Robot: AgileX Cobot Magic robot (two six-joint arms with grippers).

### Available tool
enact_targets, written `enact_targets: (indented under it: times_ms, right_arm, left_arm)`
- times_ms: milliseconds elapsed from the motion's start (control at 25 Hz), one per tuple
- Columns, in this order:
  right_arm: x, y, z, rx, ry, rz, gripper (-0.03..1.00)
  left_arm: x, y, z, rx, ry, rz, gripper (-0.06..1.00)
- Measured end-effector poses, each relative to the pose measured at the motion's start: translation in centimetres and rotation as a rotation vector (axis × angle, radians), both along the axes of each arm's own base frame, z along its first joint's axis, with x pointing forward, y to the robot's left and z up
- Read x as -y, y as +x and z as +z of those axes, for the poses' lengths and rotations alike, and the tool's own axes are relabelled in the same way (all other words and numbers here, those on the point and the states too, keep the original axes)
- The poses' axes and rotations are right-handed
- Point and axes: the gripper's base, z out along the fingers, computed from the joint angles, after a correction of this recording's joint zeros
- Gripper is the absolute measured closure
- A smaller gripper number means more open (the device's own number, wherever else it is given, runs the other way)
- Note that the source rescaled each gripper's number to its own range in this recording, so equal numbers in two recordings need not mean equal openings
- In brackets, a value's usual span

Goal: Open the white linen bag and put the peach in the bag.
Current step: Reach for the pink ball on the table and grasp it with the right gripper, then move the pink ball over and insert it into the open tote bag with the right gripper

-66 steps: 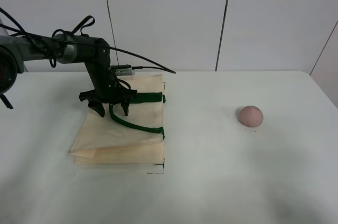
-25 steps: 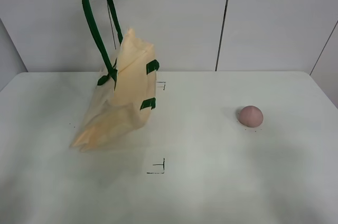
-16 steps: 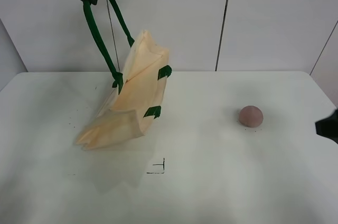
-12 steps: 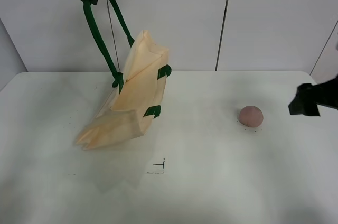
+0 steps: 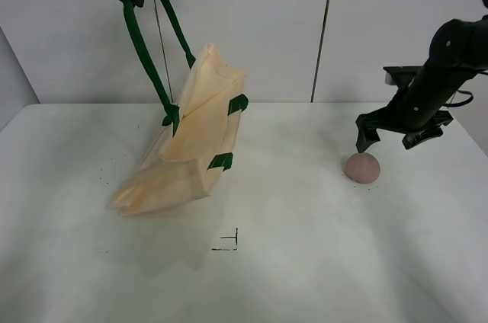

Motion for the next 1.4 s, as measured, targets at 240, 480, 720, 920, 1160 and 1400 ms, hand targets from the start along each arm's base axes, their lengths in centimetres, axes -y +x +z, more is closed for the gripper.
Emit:
enact_targets:
  times_ms: [240,480,720,920,1160,1400]
  right_arm:
    - [-0.5,1.0,-4.3,-0.059,-0.007,0.019,-0.03]
    - [-1.5,1.8,-7.0,-0.030,-0.011,0.035,-0.03]
    - [-1.4,2.0,-7.9,-0.024,-0.024,0.027,0.16]
    - [-1.4,2.2,-7.3,-0.005,-0.020,0.017,0.91]
    - [-1.9,2.3,-1.9,0.030,0.034,0.031,0.97]
    - [-4.2,3.3,9.9,0.218,0.237,0.092,0.97]
  left_arm:
    - [0.0,0.0,0.0,0.000,0.000,0.000,0.94]
    - [0.0,0.0,0.0,0.000,0.001,-0.003,0.94]
    - [0.0,0.0,0.0,0.000,0.001,-0.003,0.94]
    - [0.0,0.0,0.0,0.000,0.001,-0.004,0.94]
    - [-0.1,-0.3,0.4,0.012,0.004,-0.010,0.94]
    - [-0.1,-0.4,0.5,0.015,0.003,-0.011,0.94]
